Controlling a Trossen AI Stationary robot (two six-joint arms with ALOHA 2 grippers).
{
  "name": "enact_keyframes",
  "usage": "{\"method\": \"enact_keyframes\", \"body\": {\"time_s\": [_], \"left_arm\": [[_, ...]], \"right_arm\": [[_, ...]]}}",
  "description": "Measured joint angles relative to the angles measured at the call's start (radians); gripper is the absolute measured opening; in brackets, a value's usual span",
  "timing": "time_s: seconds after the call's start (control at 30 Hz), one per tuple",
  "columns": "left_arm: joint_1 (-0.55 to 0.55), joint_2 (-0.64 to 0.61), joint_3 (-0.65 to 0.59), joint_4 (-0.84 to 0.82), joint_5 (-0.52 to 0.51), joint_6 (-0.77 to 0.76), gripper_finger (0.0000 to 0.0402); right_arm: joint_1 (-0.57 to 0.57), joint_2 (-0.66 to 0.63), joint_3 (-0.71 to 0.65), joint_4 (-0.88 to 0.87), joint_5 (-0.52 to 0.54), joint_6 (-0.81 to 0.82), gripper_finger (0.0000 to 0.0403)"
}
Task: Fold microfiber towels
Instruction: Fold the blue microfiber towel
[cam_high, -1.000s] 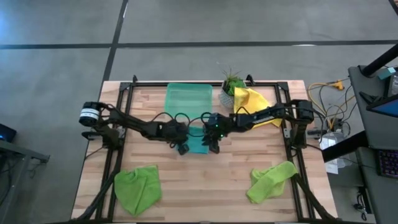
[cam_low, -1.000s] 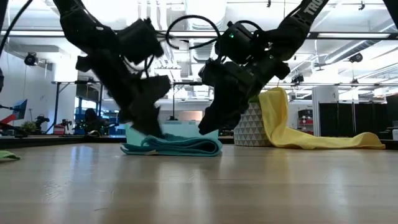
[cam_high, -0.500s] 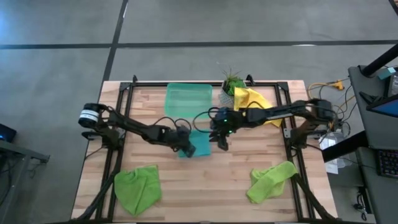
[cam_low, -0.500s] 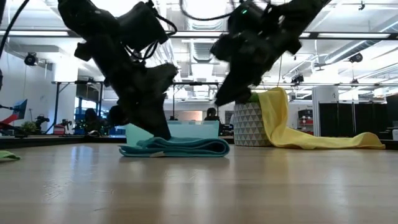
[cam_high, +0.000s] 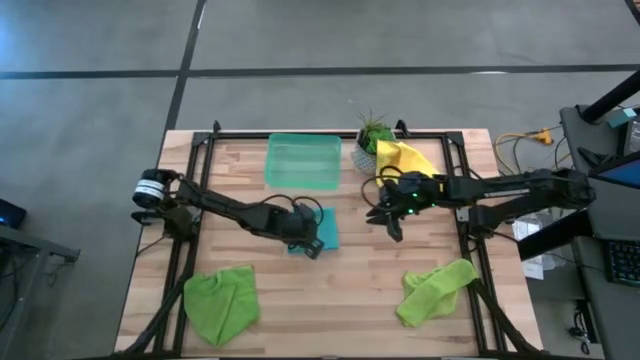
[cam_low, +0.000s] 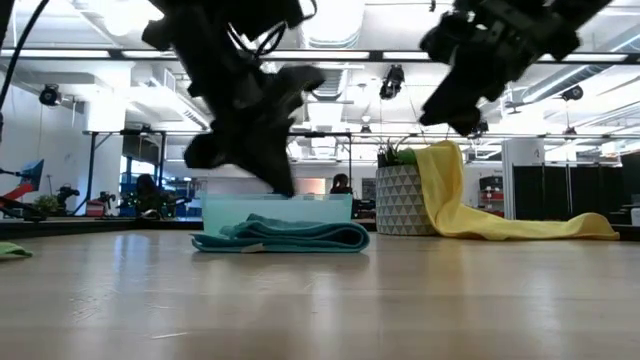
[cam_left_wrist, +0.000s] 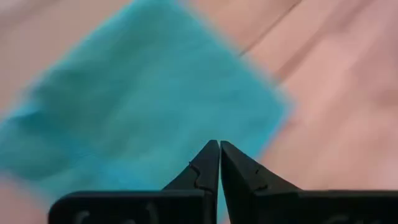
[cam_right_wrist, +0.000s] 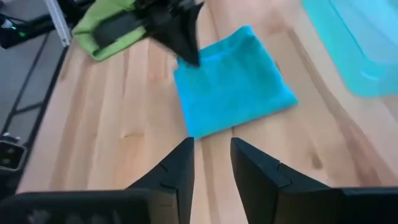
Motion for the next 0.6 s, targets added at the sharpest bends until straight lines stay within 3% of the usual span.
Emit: {"method": "enact_keyframes", "body": {"time_s": [0.1, 0.2, 0.33, 0.6], "left_arm": [[0.004, 0.009, 0.012, -0.14, 0.0, 0.022, 0.0], [0.002, 0.018, -0.005, -0.152, 0.027, 0.022, 0.0], [-0.009, 0.084, 0.002, -0.12, 0.144, 0.013, 0.0], [-0.107, 0.294, 0.236, -0.061, 0.211, -0.092, 0.0]], "right_arm": [[0.01, -0.062, -0.043, 0.002, 0.002, 0.042, 0.0101], [0.024, -0.109, -0.075, 0.01, 0.003, 0.068, 0.01], [0.044, -0.152, -0.1, 0.007, 0.028, 0.095, 0.0098], [0.087, -0.18, -0.115, 0.011, 0.03, 0.096, 0.0094]]}}
